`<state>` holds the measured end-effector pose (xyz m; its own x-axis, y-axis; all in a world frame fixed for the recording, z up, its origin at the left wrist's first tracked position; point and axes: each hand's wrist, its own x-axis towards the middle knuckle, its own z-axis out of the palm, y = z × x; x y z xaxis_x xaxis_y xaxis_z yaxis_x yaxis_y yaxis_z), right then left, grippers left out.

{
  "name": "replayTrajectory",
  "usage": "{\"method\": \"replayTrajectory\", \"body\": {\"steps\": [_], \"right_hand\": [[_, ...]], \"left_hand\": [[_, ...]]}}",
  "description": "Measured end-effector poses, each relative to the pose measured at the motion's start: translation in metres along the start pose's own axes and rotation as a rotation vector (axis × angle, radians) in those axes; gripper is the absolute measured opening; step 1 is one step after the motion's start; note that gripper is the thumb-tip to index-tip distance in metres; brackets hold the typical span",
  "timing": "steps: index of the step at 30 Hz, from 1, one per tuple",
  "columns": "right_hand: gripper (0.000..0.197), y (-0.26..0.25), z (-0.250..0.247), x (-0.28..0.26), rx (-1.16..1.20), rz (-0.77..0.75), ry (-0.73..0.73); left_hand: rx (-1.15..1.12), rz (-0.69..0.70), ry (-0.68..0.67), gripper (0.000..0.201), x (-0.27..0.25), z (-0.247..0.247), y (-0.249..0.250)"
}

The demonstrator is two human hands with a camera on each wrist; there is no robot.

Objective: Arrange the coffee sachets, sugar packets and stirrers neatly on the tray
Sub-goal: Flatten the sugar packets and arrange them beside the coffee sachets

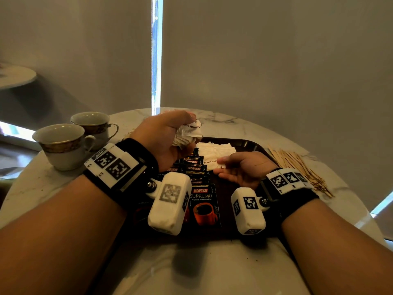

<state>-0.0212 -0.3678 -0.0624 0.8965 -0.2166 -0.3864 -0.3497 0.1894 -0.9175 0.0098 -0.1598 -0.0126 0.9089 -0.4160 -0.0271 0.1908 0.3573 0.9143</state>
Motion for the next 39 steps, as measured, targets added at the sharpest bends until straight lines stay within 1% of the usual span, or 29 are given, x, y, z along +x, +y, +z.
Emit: {"method": "replayTrajectory", "body": {"steps": [2,7,14,18,23,28,32,39], "right_hand": [[0.021,-0.0003,-0.0002,-0.0005,-0.010,-0.003,-0.002],[0.025,-0.0012,0.0005,-0.0034,-0.054,0.005,-0.015],[0.026,-0.0010,-0.0007,-0.0021,-0.102,-0.029,0.015],[0.025,-0.0005,0.0000,-0.0001,-0.084,-0.026,0.018],[0.028,-0.0006,0.0009,0.0005,-0.091,-0.024,0.012],[0.031,-0.0005,0.0016,-0.0016,-0.076,-0.031,-0.001],[0.031,-0.0009,0.0005,-0.0029,-0.056,-0.033,0.006],[0.034,-0.0010,-0.0004,-0.0024,-0.034,-0.043,0.016]], "left_hand": [[0.004,-0.001,0.000,0.023,-0.0002,0.0000,0.0000],[0.005,-0.001,0.005,0.023,-0.0009,0.0000,-0.0001],[-0.003,-0.009,0.004,0.024,0.0000,-0.0001,-0.0003],[-0.010,-0.009,-0.014,0.015,-0.0013,0.0010,0.0006],[-0.012,0.001,0.007,0.009,-0.0025,0.0024,0.0003],[-0.003,-0.010,-0.002,0.019,-0.0015,0.0008,-0.0003],[-0.014,-0.007,-0.008,0.013,-0.0025,0.0018,0.0001],[-0.024,-0.009,0.000,0.014,-0.0024,0.0010,0.0015]]}}
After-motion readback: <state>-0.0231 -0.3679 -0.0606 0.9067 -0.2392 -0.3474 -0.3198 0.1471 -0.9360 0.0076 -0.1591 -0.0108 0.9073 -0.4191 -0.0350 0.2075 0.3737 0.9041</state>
